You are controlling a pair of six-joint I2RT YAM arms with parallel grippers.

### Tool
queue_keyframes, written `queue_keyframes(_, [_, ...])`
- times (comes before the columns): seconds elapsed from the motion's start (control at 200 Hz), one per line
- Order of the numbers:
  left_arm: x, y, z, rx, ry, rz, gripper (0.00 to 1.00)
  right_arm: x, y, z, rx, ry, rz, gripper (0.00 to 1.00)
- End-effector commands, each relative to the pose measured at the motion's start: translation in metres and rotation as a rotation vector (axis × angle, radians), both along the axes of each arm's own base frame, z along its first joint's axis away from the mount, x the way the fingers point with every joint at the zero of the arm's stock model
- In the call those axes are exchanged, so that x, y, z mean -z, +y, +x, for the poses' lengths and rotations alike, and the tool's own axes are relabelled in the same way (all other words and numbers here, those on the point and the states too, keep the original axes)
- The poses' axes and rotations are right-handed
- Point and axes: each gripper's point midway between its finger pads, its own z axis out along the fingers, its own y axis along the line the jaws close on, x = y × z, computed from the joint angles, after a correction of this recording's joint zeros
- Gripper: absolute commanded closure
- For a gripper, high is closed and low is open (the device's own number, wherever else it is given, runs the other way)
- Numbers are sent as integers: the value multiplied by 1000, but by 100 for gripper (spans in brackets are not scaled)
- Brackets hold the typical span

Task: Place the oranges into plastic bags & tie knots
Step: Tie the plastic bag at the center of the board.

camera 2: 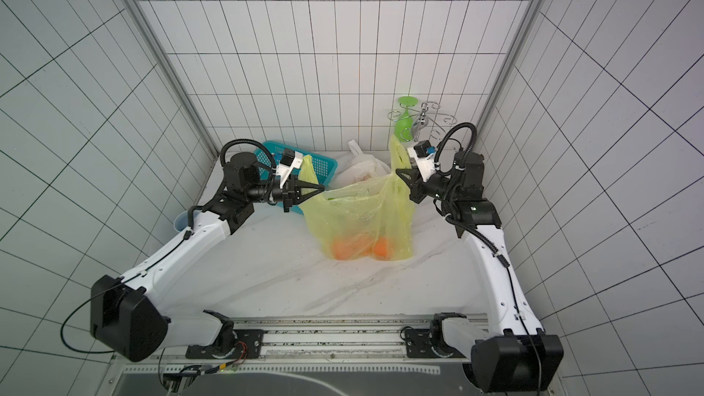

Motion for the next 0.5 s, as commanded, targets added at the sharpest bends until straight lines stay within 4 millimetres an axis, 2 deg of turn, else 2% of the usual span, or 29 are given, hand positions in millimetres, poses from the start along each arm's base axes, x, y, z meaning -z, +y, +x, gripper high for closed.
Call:
queue_keyframes(0.0, [16,7,7,-10,26,-7,100,22,-4,3,-4,79,90,100])
queue_keyframes(0.12, [30,6,16,-52,35,11,100,28,13,-13,-129,4,75,100])
queue_keyframes(0.305, [19,4,25,-85,42,-17,75,54,25,-11,-95,-117,-219,100])
queue_keyframes(0.395, [17,4,24,-79,37,-22,65,56,28,-10,-96,-146,-296,100])
queue_keyframes(0.495, [15,5,19,-61,43,-32,58,55,35,-12,-112,-173,-352,100])
